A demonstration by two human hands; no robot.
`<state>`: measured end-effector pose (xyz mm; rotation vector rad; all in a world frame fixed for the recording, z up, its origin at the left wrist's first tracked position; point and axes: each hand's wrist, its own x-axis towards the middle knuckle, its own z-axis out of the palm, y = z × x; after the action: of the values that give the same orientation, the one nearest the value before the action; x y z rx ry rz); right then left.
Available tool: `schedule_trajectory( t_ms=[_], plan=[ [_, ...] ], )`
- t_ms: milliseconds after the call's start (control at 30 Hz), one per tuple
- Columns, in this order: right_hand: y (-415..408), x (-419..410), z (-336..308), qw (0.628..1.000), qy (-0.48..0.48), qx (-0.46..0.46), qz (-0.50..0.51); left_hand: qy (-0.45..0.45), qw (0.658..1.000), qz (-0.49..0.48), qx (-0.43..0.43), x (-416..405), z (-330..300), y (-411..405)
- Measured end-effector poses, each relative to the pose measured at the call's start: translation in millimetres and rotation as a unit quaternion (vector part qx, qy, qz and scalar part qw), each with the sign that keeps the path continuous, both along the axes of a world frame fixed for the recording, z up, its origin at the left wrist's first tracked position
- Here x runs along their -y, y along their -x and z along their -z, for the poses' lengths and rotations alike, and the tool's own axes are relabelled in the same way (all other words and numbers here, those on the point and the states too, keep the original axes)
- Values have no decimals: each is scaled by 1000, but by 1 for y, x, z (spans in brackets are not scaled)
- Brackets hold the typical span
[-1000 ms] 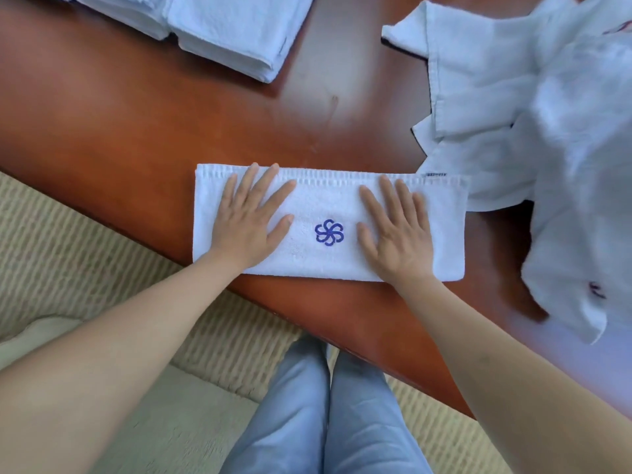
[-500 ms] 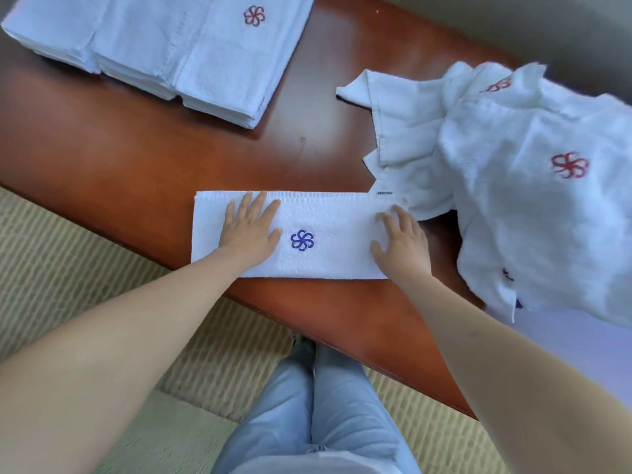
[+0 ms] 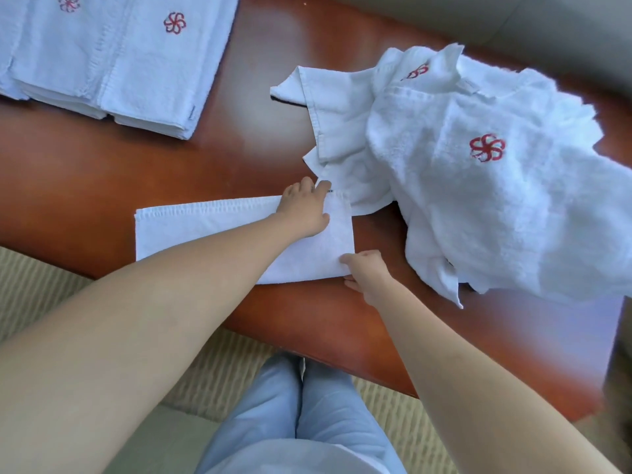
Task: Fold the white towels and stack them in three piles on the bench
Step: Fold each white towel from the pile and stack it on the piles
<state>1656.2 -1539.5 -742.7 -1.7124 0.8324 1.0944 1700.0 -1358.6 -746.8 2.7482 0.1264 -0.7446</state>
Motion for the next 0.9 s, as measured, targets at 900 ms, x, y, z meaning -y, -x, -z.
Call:
schedule_trajectory(
  t_ms=[900],
  plan=[
    [-76,-128,-164,860,62,323,-391,86,984,-129,92,-195,-189,21]
  ],
)
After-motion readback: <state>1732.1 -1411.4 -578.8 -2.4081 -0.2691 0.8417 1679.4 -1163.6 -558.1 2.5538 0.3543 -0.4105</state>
